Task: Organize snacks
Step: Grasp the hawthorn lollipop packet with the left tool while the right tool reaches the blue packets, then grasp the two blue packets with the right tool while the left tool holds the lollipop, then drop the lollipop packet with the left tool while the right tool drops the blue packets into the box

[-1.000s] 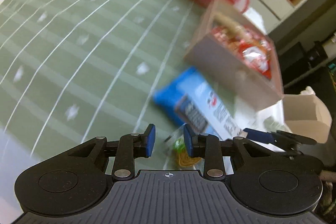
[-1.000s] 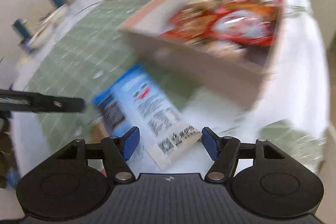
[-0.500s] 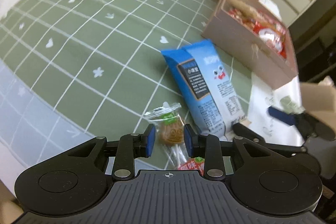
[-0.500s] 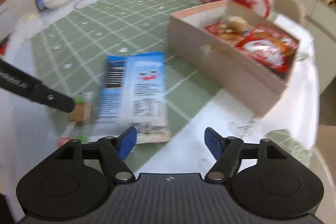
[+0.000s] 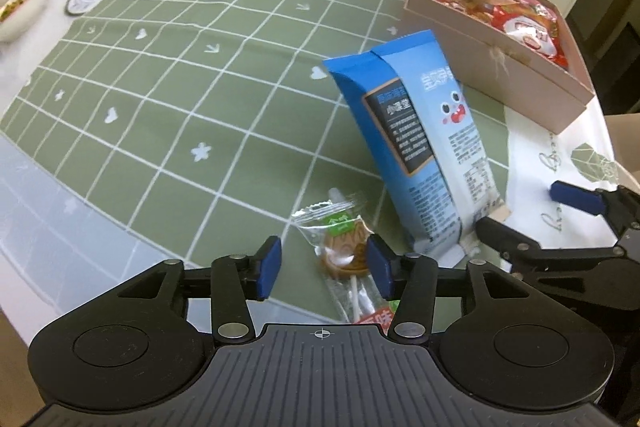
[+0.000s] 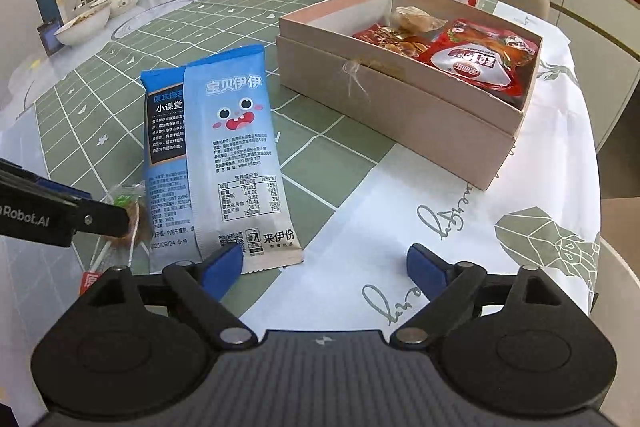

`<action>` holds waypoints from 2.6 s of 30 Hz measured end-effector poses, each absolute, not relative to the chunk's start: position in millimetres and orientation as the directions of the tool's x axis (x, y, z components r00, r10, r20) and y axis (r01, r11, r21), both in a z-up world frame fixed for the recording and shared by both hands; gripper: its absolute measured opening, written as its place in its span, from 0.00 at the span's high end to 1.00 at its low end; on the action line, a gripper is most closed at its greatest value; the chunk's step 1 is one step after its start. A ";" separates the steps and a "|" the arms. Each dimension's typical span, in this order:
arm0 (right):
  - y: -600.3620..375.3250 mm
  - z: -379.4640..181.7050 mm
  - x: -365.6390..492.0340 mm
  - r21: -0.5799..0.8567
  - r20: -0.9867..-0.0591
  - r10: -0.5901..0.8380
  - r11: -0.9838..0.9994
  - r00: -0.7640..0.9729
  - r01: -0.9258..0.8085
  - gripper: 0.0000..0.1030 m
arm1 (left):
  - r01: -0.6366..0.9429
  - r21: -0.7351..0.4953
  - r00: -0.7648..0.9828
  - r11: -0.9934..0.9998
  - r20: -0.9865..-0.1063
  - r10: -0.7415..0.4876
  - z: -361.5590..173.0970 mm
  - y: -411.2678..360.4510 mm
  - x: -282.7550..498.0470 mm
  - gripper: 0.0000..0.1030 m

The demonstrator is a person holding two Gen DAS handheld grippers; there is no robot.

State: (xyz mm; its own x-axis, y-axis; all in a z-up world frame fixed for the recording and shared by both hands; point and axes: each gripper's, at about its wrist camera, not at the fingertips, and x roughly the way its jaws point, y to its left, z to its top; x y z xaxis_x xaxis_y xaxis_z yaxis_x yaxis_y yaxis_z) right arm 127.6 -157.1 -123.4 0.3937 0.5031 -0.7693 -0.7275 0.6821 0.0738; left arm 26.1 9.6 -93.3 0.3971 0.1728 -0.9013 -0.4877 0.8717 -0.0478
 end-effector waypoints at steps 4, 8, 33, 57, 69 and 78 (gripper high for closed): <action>-156.0 -124.5 126.7 0.069 -0.763 0.508 0.679 0.401 -0.731 0.07 | -0.514 -0.009 0.380 0.858 -0.899 0.218 -91.9 14.4 20.4 0.46; -155.9 -126.6 125.4 0.063 -0.754 0.512 0.680 0.411 -0.730 0.04 | -0.545 -0.136 0.421 0.827 -0.898 0.130 -89.0 21.5 11.2 0.52; -142.3 -117.5 129.6 0.040 -0.801 0.498 0.599 0.333 -0.799 0.02 | -0.448 -0.011 0.383 0.894 -0.906 0.181 -100.1 14.6 19.4 0.45; -125.9 -114.1 106.3 0.113 -0.844 0.428 0.732 0.324 -0.672 0.21 | -0.214 -0.068 0.497 0.974 -0.867 0.049 -101.7 12.9 17.4 0.57; -126.3 -111.4 102.0 0.087 -0.839 0.389 0.785 0.379 -0.613 0.25 | -0.156 -0.093 0.504 0.983 -0.864 -0.002 -102.7 19.5 16.2 0.60; -149.2 -80.0 87.0 0.136 -0.833 0.406 0.809 0.375 -0.572 0.26 | -0.025 -0.175 0.555 0.984 -0.821 -0.132 -95.0 14.2 -2.6 0.66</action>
